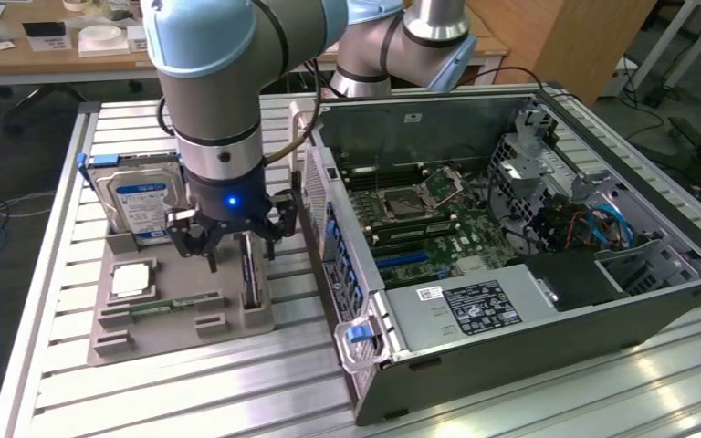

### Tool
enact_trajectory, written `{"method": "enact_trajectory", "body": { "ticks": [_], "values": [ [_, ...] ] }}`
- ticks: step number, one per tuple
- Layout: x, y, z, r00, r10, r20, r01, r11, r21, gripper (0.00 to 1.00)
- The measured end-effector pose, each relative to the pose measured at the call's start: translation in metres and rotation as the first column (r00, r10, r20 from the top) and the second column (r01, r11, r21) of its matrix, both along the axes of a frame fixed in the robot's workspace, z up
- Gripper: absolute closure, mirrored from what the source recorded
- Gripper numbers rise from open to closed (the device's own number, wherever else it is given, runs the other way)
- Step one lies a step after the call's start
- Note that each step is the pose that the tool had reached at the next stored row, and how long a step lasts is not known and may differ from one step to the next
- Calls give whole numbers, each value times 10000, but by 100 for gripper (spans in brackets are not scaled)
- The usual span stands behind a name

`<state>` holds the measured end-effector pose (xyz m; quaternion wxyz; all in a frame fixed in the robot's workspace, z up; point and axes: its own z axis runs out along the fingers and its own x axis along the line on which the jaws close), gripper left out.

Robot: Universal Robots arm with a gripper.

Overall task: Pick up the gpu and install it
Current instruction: 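Pick up the gpu and move the gpu toward the slot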

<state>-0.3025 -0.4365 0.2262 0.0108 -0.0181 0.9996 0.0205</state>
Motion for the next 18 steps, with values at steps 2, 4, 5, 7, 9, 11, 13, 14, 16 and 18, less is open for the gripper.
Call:
{"method": "enact_trajectory", "body": {
  "ticks": [2,4,5,7,9,11,13,14,16,18],
  "values": [
    [5,18,-25,10000,-14,-2,14,10000,-1,24],
    [11,37,-43,10000,-64,-3,64,10000,-1,24],
    [15,47,-52,10000,-99,-1,99,10000,0,24],
    [18,65,-69,9998,-184,-1,184,9998,1,24],
    [30,85,-88,9996,-287,-2,287,9996,0,24],
    [41,88,-95,9995,-331,-1,331,9995,1,25],
    [41,88,-94,9995,-331,-2,331,9995,-1,31],
    [41,88,-94,9995,-331,-2,331,9995,-1,38],
    [42,88,-95,9994,-333,-1,333,9994,-1,38],
    [42,88,-97,9993,-376,-2,376,9993,-1,39]
  ]
}}
